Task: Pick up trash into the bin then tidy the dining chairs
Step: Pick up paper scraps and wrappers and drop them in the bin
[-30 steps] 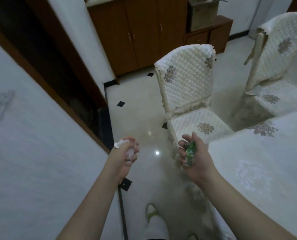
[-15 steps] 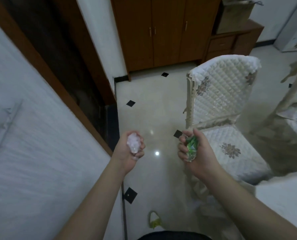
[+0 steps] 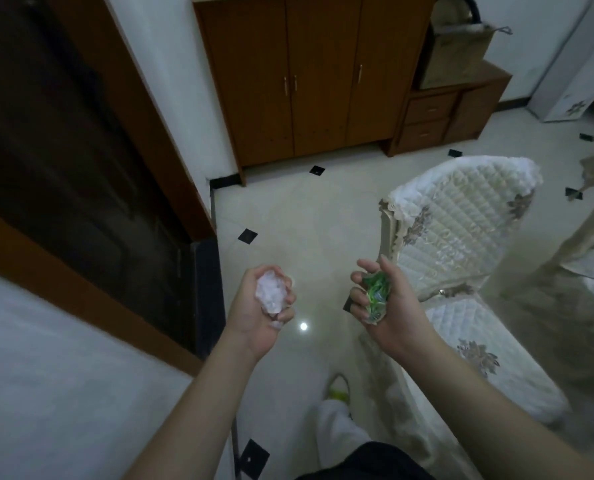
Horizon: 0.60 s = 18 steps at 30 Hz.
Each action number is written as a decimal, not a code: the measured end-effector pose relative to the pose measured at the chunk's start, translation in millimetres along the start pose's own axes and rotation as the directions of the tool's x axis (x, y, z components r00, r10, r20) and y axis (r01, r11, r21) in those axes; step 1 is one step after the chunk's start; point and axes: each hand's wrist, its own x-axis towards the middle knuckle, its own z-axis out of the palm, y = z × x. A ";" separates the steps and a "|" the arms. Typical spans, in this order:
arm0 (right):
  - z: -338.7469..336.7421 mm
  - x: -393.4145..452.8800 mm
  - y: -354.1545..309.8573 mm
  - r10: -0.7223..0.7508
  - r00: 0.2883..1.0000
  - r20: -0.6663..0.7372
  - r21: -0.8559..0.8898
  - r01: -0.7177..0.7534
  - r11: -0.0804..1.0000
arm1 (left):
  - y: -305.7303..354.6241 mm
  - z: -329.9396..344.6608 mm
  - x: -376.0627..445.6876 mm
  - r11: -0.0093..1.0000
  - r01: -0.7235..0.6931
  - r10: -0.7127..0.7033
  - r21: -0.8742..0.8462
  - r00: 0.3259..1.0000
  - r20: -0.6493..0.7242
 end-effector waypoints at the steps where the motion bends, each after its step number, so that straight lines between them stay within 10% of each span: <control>1: 5.3 18.8 -5.1 -0.010 1.000 0.019 -0.025 0.010 1.000 | 10.6 3.1 15.8 1.000 -0.002 0.002 0.006 1.000 0.005; 18: 143.2 293.1 -84.4 0.081 0.992 0.097 -0.076 -0.074 0.994 | 229.9 7.2 209.7 0.985 -0.144 0.142 -0.094 0.989 -0.032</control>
